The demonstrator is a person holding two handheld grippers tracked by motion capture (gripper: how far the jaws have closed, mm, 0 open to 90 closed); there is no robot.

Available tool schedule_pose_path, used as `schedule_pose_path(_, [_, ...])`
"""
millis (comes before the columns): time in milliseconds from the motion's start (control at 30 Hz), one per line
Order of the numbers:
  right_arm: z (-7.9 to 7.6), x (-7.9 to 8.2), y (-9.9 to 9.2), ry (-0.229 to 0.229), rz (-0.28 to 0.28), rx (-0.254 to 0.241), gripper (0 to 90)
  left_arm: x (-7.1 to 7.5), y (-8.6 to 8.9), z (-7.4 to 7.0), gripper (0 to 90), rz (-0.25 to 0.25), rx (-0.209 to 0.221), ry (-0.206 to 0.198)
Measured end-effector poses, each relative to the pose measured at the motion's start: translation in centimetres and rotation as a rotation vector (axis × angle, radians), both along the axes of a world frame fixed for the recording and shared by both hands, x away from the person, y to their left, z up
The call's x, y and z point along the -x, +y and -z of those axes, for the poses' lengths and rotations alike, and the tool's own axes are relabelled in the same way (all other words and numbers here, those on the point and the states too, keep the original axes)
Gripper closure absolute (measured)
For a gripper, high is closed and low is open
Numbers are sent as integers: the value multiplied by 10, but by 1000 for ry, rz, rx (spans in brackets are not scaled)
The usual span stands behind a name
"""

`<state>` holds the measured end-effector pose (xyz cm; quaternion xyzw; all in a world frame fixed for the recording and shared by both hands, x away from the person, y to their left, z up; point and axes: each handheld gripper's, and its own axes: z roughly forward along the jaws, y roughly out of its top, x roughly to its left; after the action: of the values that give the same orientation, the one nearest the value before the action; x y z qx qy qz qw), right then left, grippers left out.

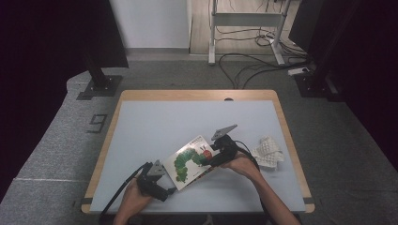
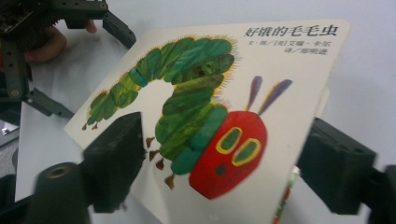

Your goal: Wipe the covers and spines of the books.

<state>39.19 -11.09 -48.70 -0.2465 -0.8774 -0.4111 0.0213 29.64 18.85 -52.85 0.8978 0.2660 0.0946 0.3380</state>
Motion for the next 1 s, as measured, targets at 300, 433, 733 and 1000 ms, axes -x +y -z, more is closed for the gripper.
schedule_pose_path(300, [-2,-1,-9,13,-56,21,399,0,0,0,0,0,0,0])
schedule_pose_path(433, [-2,-1,-11,13,-57,25,439,0,0,0,0,0,2,1])
schedule_pose_path(733, [-4,5,-16,-16,-64,26,533,-2,5,-4,0,-56,-10,-7])
schedule_pose_path(1000, [-1,12,-25,-35,-65,23,578,-4,8,-10,0,-93,64,10])
